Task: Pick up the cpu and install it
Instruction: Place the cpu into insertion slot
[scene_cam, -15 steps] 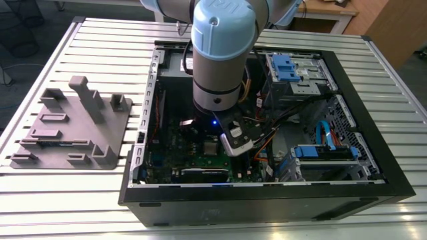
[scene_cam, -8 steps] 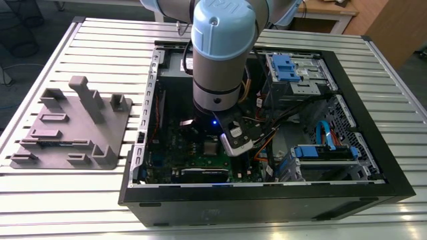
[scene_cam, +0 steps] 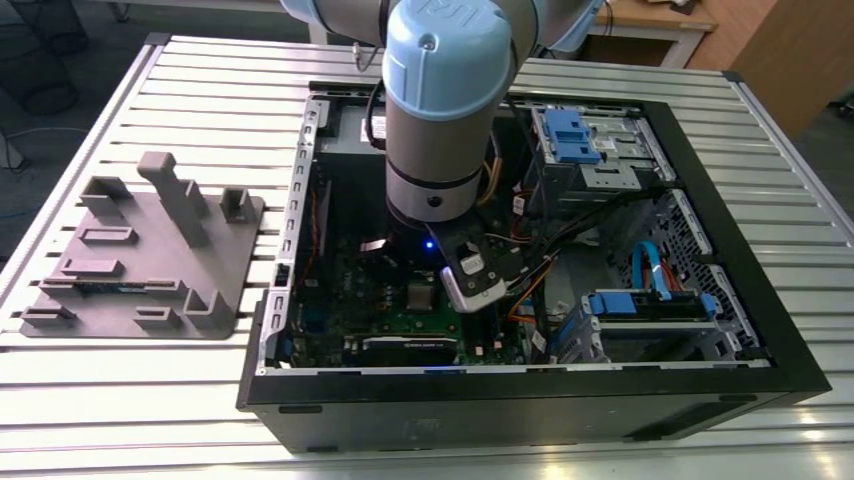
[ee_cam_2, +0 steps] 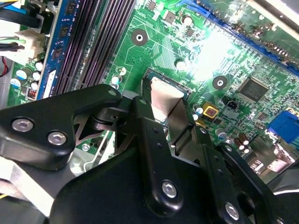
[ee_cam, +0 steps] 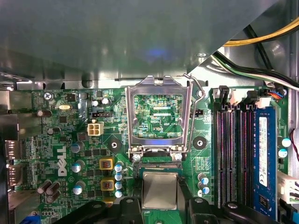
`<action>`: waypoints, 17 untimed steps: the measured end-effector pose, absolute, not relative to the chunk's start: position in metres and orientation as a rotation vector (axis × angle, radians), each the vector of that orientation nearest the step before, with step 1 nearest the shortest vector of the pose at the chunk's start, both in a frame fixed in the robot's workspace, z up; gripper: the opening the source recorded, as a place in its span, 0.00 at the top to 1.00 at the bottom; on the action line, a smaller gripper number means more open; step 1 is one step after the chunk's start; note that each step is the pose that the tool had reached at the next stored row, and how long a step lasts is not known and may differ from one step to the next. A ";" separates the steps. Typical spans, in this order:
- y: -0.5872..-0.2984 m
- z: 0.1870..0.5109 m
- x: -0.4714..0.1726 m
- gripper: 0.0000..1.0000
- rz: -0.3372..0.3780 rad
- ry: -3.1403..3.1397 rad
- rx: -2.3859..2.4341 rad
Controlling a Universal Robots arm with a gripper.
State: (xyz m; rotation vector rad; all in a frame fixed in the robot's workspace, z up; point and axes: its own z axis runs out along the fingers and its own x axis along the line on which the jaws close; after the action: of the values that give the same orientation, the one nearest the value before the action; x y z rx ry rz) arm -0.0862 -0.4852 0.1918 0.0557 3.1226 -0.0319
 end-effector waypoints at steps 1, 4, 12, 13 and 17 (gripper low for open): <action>-0.485 0.193 -0.086 0.61 -0.031 3.122 0.056; -0.485 0.197 -0.086 0.61 -0.032 3.123 0.056; -0.485 0.196 -0.087 0.61 -0.032 3.123 0.041; -0.485 0.196 -0.087 0.61 -0.032 3.123 0.036; -0.485 0.195 -0.087 0.61 -0.031 3.123 0.028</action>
State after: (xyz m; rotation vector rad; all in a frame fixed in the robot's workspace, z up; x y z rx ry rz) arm -0.0873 -0.4852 0.1950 0.0279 3.1228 -0.0307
